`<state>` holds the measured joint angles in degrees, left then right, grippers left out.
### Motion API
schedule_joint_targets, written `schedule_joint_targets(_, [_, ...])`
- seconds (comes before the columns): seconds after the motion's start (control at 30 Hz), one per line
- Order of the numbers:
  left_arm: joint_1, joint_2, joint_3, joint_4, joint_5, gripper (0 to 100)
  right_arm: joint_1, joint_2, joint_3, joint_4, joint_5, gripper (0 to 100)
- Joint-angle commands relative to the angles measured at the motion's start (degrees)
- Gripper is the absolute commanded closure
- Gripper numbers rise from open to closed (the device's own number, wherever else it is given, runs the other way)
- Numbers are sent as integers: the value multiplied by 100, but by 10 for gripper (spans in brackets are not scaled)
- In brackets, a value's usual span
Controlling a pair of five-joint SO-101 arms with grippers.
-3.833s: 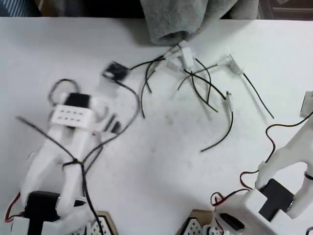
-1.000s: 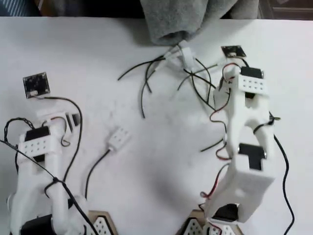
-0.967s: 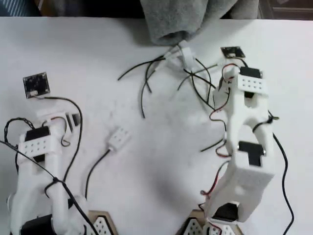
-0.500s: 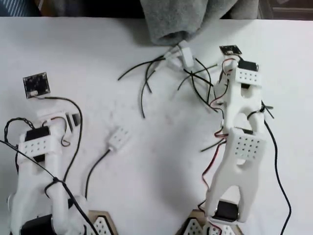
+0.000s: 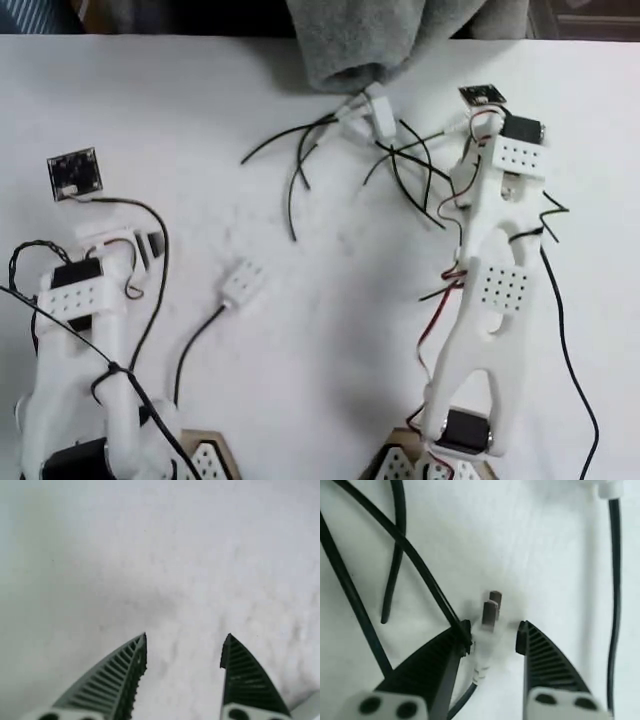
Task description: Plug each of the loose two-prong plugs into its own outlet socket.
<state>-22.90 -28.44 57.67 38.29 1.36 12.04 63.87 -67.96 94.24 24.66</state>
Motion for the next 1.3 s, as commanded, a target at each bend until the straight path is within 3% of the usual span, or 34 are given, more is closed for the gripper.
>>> schedule_joint_targets(0.0, [75, -171, -26, -97, 18, 756, 259, 92, -466, 136, 202, 845])
schedule_joint_targets(0.63, [75, -171, -26, -97, 26, 756, -198, 163, -554, 347, 167, 851])
schedule_joint_targets(0.97, [75, -171, -26, -97, 18, 756, 31, 145, -554, 4, 202, 851])
schedule_joint_targets(1.13, [75, -171, -26, -97, 18, 756, 154, 127, -554, -22, 202, 981])
schedule_joint_targets(1.27, [75, -171, -26, -97, 18, 756, 163, 110, -563, 13, 202, 967])
